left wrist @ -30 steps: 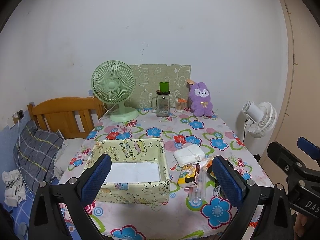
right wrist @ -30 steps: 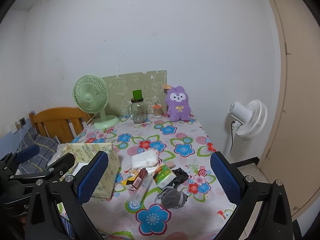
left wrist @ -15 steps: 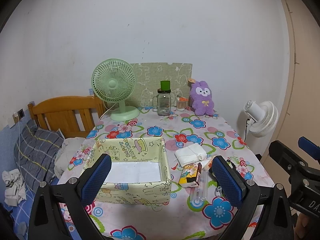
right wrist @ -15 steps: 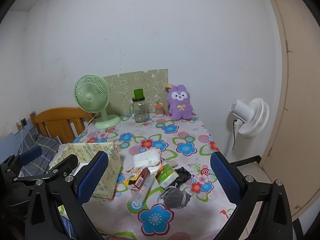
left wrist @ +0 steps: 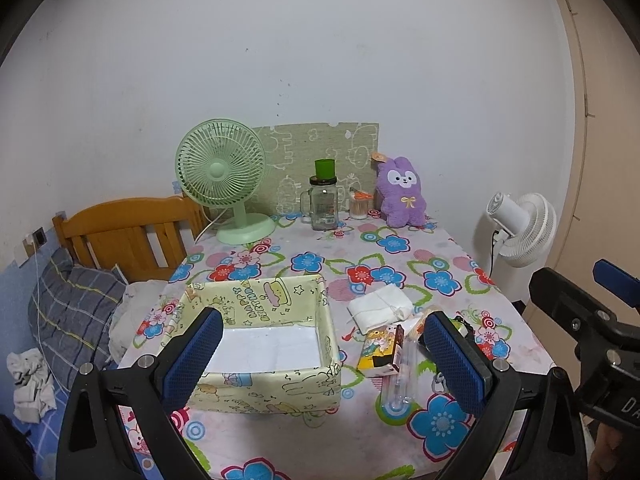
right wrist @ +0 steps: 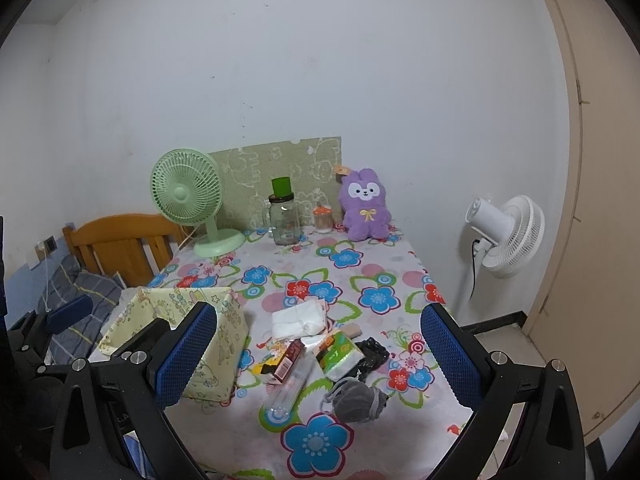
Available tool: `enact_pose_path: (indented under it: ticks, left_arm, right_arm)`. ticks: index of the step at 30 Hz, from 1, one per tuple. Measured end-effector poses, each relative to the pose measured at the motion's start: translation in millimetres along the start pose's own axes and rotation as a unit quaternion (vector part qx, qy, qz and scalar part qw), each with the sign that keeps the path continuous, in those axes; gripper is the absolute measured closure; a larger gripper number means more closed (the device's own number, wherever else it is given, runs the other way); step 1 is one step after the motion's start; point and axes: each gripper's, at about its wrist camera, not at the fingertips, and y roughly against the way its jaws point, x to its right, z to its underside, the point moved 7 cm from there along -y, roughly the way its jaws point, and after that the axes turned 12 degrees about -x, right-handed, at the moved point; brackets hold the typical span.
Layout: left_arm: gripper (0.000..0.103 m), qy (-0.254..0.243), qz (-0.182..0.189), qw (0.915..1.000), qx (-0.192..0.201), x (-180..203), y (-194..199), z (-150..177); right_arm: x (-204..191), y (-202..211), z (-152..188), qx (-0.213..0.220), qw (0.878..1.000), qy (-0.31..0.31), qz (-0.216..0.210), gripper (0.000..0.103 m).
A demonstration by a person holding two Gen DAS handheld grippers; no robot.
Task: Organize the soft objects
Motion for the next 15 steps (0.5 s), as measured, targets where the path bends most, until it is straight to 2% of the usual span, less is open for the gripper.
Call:
enact_pose_path:
  ticks: [15]
  left_arm:
    - [0.002, 0.015, 0.008, 0.9999, 0.004, 10.8, -14.4, -0.3]
  right_arm:
    - [4.2, -11.8, -4.2, 0.011, 1.000, 0.000, -0.004, 0.000]
